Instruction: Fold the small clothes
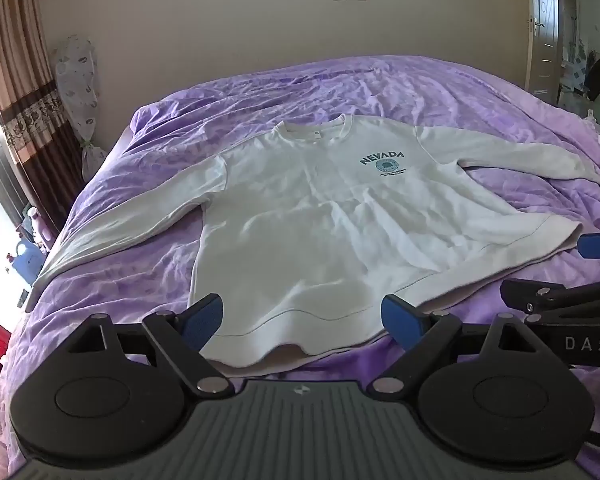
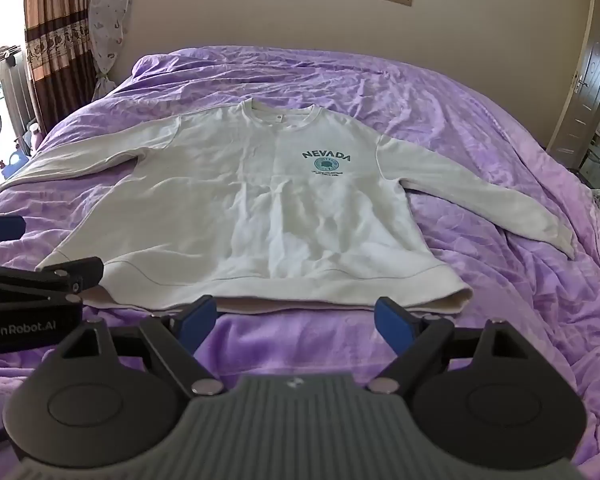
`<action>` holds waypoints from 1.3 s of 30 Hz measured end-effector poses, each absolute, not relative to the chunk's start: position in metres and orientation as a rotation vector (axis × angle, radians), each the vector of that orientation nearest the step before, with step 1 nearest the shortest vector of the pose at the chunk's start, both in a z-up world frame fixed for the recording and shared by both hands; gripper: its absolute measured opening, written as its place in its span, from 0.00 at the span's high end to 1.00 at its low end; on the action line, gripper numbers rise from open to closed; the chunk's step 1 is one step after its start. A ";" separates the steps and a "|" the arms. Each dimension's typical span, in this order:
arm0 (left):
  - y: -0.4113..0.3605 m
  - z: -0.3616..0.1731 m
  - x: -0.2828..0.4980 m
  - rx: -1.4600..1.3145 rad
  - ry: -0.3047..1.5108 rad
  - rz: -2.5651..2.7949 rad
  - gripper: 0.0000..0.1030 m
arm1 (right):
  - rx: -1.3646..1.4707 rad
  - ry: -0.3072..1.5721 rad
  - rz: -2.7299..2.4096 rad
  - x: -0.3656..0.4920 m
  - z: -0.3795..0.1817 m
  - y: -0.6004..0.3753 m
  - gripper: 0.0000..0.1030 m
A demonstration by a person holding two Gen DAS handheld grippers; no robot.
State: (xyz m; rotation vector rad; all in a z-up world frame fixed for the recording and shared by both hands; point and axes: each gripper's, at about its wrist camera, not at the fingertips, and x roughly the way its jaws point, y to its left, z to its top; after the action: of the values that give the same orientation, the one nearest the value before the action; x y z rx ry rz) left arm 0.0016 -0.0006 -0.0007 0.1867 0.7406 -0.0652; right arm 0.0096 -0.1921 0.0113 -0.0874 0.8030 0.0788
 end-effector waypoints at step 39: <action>0.001 -0.003 -0.001 0.174 0.733 -0.076 0.02 | -0.102 0.816 0.075 0.011 0.008 -0.190 0.20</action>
State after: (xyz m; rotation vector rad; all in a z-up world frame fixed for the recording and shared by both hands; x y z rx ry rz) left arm -0.0009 0.0006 -0.0035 0.1736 0.7335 -0.0757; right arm 0.0107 -0.1895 0.0082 -0.1020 0.8162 0.0747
